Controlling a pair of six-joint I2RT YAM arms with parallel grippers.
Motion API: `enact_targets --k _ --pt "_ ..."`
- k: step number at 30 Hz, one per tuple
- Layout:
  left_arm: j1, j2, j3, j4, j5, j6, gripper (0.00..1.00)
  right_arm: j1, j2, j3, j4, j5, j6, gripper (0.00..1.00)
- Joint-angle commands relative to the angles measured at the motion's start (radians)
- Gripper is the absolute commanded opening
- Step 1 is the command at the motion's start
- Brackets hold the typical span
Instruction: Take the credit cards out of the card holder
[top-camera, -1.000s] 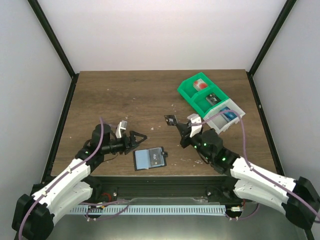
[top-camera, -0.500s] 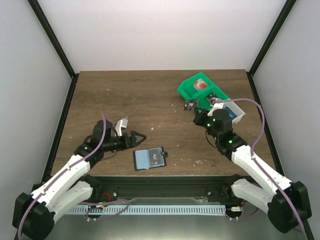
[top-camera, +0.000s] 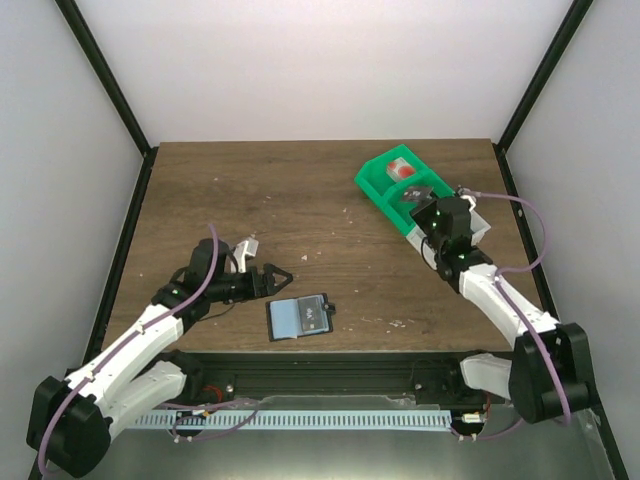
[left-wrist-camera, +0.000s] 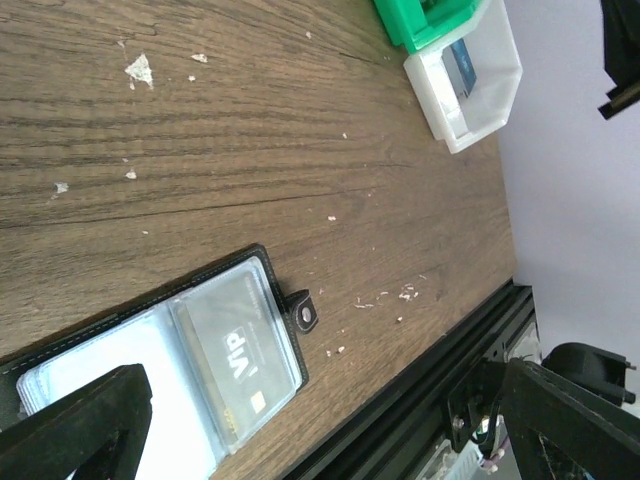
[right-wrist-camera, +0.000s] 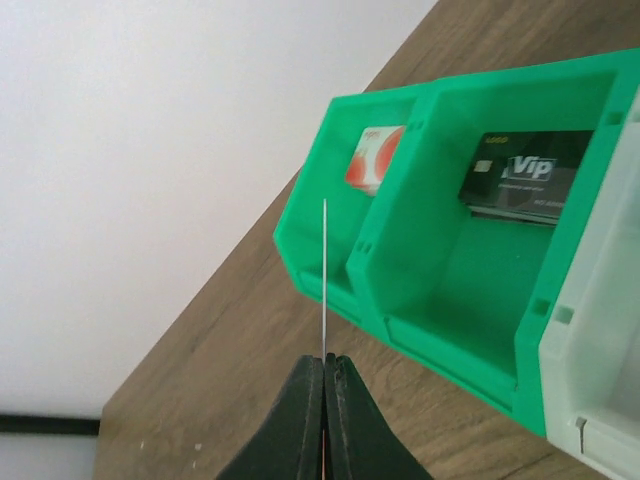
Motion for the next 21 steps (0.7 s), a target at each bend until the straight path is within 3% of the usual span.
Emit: enact_targets --k 1,11,15,21 --pt "0.0 -0.008 -0.004 0.03 0.029 0.007 0.97 -0.013 0.075 0.07 0.066 0.147 0.141 0.0" --pt "0.0 -0.043 -0.05 0.066 0.078 -0.035 0.97 -0.07 0.295 0.247 -0.041 0.225 0.276 0.01" --pt "0.0 -0.045 -0.067 0.085 0.085 -0.044 0.97 -0.077 0.355 0.324 -0.169 0.264 0.346 0.0" --pt "0.0 -0.03 -0.078 0.101 0.097 -0.044 0.97 -0.076 0.379 0.296 -0.121 0.276 0.379 0.0"
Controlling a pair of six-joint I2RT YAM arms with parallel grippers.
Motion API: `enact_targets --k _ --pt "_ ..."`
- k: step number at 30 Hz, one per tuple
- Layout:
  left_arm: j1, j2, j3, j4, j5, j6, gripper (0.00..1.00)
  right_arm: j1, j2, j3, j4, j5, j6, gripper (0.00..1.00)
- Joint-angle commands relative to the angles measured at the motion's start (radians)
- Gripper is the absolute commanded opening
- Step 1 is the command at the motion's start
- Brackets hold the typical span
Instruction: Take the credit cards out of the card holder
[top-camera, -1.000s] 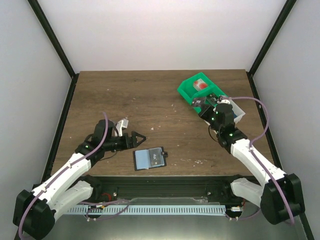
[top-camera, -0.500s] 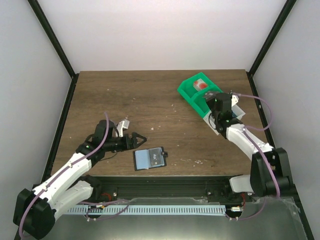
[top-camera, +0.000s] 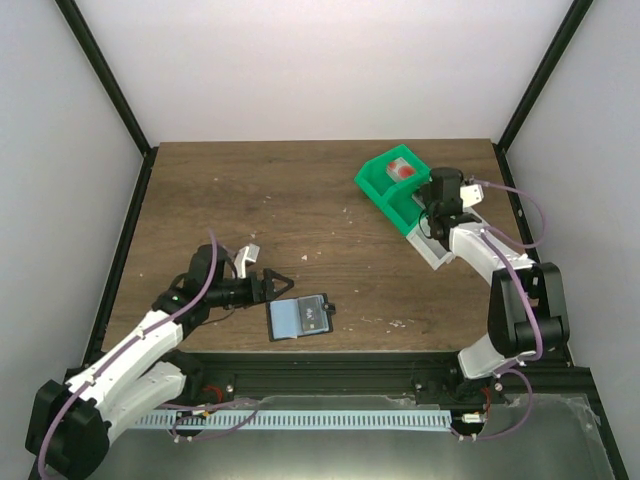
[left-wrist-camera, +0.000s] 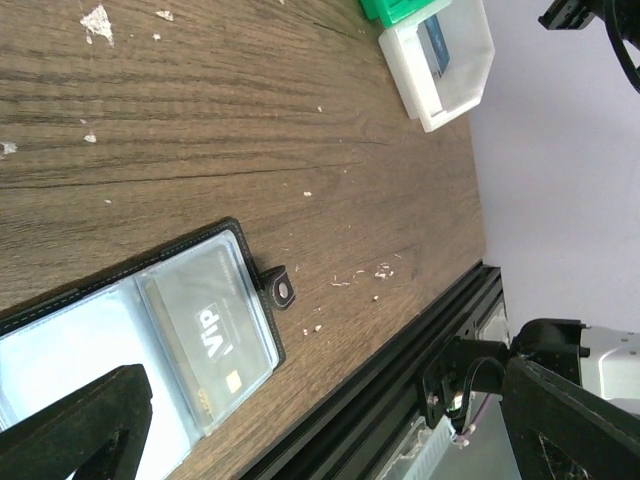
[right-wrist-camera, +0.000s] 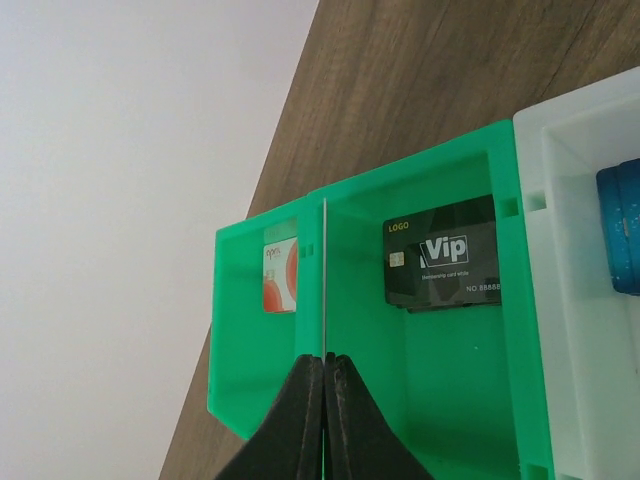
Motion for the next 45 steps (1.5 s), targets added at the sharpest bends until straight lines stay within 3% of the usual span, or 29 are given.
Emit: enact_targets --k 1,22,45 --pt "0.0 0.007 -0.016 0.045 0.026 -0.004 0.97 -0.007 0.033 0.018 -0.017 0.07 0.06 0.01" --pt "0.0 -0.057 0.006 0.044 0.075 -0.077 0.97 -0.031 0.246 0.171 -0.015 0.096 0.092 0.0" --pt "0.0 -0.086 0.046 -0.011 0.082 -0.082 0.97 -0.044 0.317 0.208 -0.012 0.094 0.079 0.01"
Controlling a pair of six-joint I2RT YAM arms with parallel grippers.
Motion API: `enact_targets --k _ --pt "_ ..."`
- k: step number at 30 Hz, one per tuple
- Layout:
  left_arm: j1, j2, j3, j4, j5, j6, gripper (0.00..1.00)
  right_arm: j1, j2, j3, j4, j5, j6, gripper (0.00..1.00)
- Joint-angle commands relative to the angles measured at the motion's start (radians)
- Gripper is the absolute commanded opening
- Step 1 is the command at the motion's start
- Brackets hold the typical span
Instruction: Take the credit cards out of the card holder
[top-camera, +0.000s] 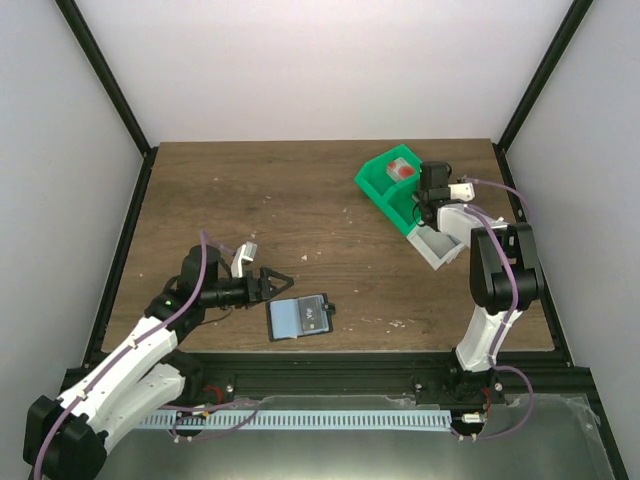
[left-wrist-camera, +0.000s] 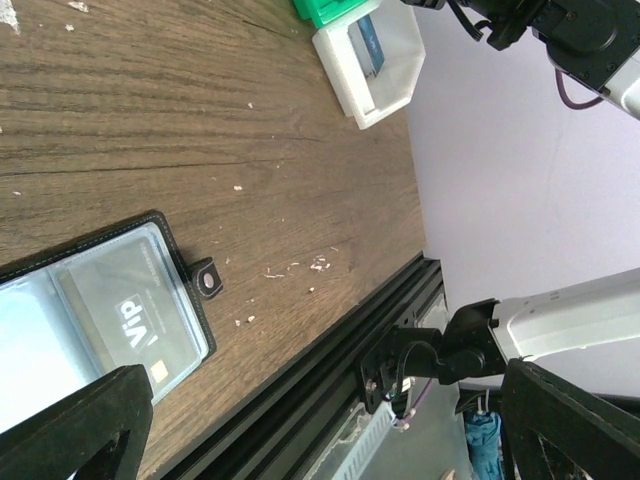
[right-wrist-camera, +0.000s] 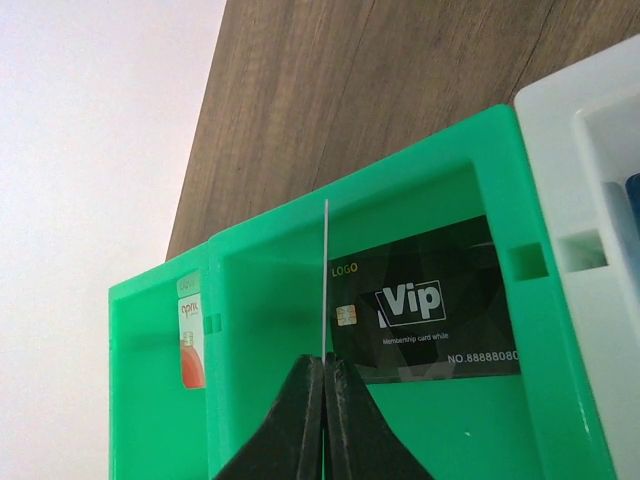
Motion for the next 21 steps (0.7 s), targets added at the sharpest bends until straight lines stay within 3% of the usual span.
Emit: enact_targets --k 1,13,21 --pt "0.0 -0.011 0.04 -0.032 0.001 0.006 0.97 -0.018 0.023 0.036 -0.007 0.044 0.004 0.01" --pt "0.0 -0.024 0.064 -0.075 -0.017 0.019 0.97 -0.018 0.047 0.076 -0.047 0.027 -0.022 0.01" --pt "0.0 -0.063 0.058 -0.105 -0.036 0.02 0.97 -0.018 0.063 0.088 -0.078 0.012 -0.017 0.11"
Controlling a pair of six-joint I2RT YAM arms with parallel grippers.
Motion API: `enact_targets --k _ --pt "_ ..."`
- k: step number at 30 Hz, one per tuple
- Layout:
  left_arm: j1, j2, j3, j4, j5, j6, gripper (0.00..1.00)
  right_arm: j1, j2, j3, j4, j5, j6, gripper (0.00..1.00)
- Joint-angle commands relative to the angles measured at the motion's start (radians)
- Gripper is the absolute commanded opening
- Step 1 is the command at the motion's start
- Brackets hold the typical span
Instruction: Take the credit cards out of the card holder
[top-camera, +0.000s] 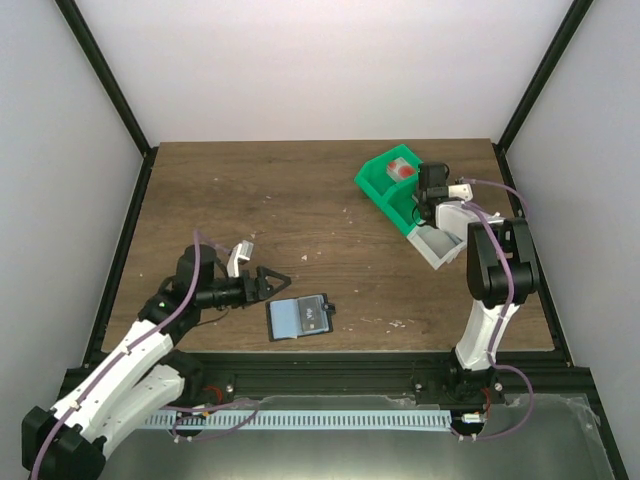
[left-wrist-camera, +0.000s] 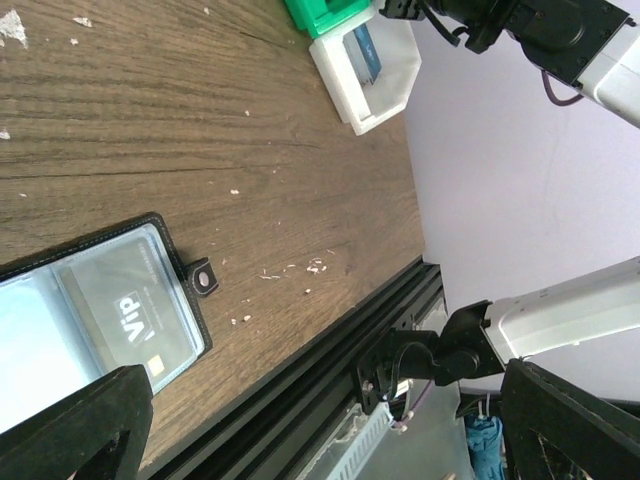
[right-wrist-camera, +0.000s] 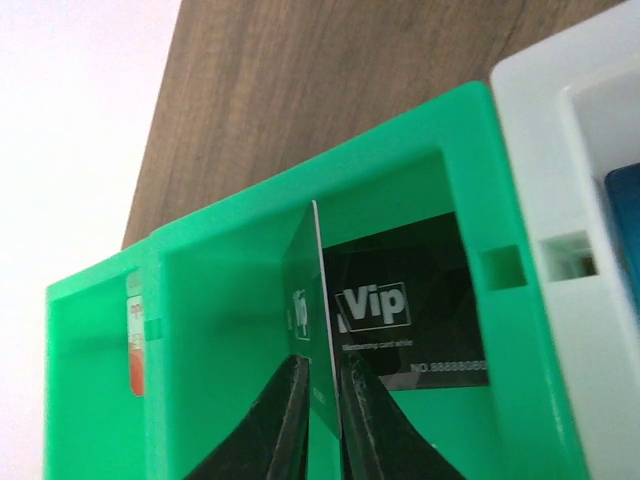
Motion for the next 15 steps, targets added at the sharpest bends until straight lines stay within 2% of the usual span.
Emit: enact_targets --k 1,10,15 --pt "0.0 -0.029 0.017 -0.023 -0.019 0.012 0.97 -0.015 0.014 0.055 -0.044 0.014 0.006 0.12" --pt "0.0 -0.025 0.022 -0.046 -0.032 0.02 0.97 -0.015 0.002 0.097 -0.125 -0.009 0.025 0.18" --pt "0.0 -0.029 0.027 -0.052 -0.033 0.021 0.97 -0.018 0.035 0.177 -0.299 -0.004 0.075 0.23"
